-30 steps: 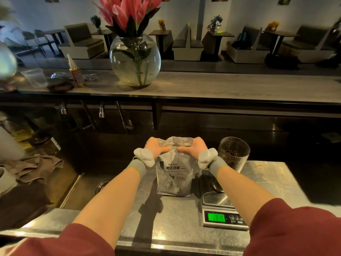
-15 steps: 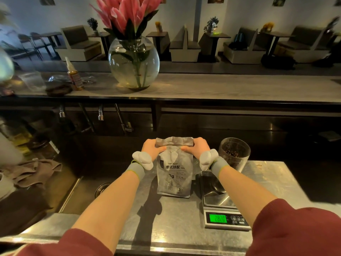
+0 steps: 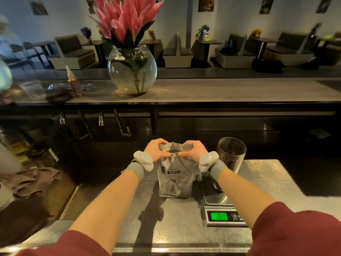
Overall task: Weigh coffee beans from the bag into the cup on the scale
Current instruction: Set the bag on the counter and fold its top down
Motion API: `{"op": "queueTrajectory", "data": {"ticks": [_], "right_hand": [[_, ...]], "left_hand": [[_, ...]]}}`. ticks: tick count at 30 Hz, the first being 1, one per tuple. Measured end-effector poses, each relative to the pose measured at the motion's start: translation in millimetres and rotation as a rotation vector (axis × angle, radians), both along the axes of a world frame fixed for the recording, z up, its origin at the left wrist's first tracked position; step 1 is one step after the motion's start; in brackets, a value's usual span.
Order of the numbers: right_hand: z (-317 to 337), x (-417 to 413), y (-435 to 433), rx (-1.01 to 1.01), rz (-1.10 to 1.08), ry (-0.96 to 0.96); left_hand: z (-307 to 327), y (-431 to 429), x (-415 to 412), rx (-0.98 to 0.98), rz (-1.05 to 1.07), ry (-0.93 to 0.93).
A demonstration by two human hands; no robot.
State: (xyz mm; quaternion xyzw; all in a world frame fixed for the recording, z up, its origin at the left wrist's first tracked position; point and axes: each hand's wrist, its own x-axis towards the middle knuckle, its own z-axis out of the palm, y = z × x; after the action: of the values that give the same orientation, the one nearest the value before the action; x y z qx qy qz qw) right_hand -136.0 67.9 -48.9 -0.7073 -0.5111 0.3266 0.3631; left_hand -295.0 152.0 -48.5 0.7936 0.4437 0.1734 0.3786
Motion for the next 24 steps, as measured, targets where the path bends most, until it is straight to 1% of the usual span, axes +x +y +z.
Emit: {"op": "queueTrajectory", "data": {"ticks": [2, 4, 6, 10, 11, 14, 17, 20, 24], "right_hand": [[-1, -7, -2, -0.023, 0.007, -0.006], [-3, -12, -2, -0.062, 0.009, -0.041], [-5, -16, -1, -0.085, 0.004, -0.069], [-4, -22, 0, -0.13, 0.006, -0.197], [-5, -23, 0, -0.133, 0.008, -0.198], [-7, -25, -3, -0.08, -0.017, -0.15], [-4, -26, -6, -0.05, -0.019, -0.175], [1, -18, -9, -0.057, 0.005, -0.195], [10, 3, -15, -0.041, 0.02, -0.154]], "left_hand": [[-1, -5, 1, 0.0, -0.065, 0.022], [-4, -8, 1, -0.014, -0.087, 0.047], [-7, -10, 0, -0.021, -0.069, 0.076], [-9, -12, 0, -0.046, -0.029, 0.069], [-9, -13, 1, -0.056, -0.025, 0.065], [-12, -14, 6, -0.052, -0.008, 0.058], [-12, -13, 10, -0.02, -0.003, 0.072], [-4, -8, 12, 0.003, -0.059, 0.155], [18, -5, 20, 0.082, -0.144, 0.355]]}}
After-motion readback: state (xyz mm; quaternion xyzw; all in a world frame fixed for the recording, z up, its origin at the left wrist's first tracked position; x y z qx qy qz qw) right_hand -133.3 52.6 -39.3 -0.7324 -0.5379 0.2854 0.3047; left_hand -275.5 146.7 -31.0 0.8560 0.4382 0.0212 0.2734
